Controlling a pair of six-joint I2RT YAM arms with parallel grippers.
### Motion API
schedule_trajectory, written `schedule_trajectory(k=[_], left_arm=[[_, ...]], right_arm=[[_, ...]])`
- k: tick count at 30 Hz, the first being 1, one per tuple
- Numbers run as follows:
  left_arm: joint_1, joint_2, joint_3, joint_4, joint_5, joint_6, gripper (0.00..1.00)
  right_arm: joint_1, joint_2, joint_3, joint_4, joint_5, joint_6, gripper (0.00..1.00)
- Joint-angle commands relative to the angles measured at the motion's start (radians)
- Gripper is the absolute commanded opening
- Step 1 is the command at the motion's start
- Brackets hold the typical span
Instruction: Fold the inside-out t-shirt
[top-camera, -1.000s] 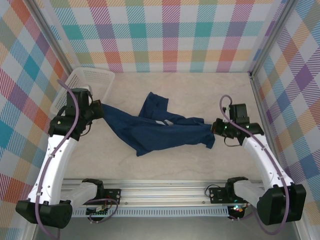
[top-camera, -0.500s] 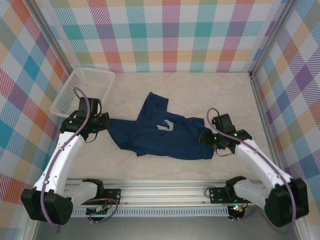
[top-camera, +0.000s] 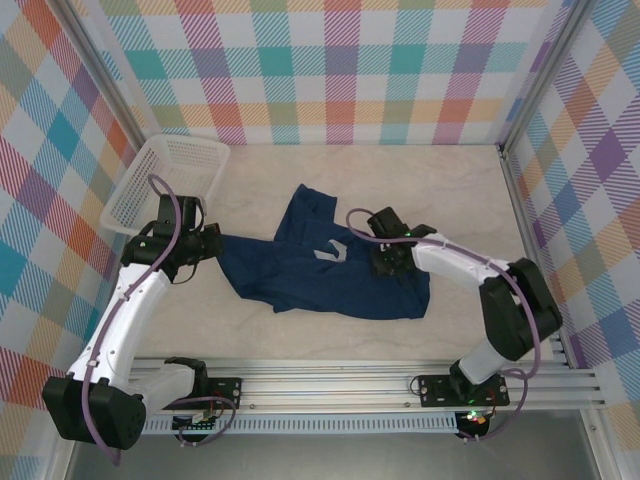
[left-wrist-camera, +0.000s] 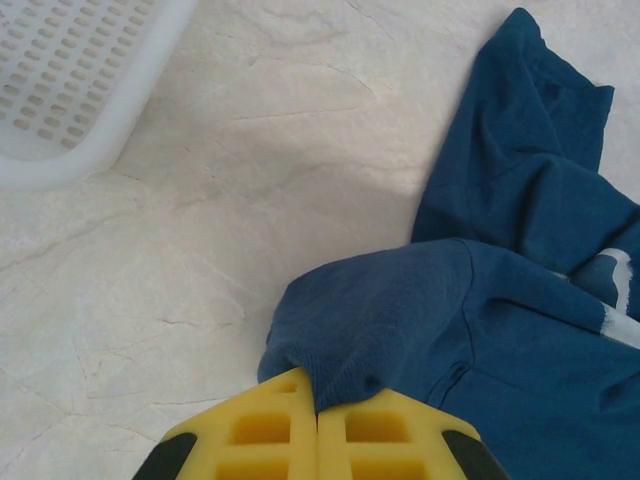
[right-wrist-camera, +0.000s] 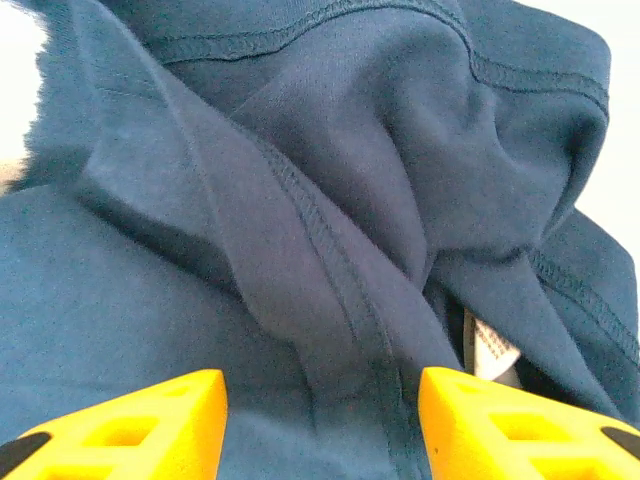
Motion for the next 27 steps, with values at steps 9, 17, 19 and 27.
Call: schedule_trajectory(k=[9,17,19,27], left_arm=[[0.015,-0.017,-0.013,0.022,0.001,-0.004,0.00],[0.015,-0.021,-0.013,0.021,-0.006,0.001,0.00],[0.016,-0.018,-0.013,0.021,-0.007,0.002,0.00],[0.017,-0.019,-0.015,0.021,-0.007,0.004,0.00]], right_arm=[[-0.033,0.081,0.067,-0.140,0.250,-0.048,0.55],[-0.089,0.029,0.062,-0.171,0.260,-0.071,0.50],[-0.097,0.024,0.062,-0.167,0.253,-0.086,0.47],[-0.097,0.054,0.042,-0.134,0.099,-0.078,0.30]])
